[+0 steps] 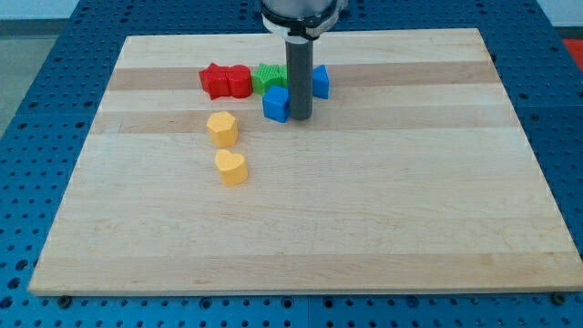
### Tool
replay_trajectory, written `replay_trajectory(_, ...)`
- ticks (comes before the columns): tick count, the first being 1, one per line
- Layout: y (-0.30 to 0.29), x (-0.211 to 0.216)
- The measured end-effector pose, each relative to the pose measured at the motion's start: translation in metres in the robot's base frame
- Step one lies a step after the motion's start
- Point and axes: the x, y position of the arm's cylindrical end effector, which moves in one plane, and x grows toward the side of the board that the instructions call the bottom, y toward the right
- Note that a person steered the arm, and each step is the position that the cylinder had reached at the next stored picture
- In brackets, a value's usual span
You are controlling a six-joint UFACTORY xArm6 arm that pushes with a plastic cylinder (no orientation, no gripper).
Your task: Move the yellow hexagon below the blue cube
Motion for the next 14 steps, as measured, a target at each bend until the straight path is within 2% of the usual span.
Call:
replay_trajectory(3,0.009,-0.006)
replay_trajectory(14,-0.018,-0.006)
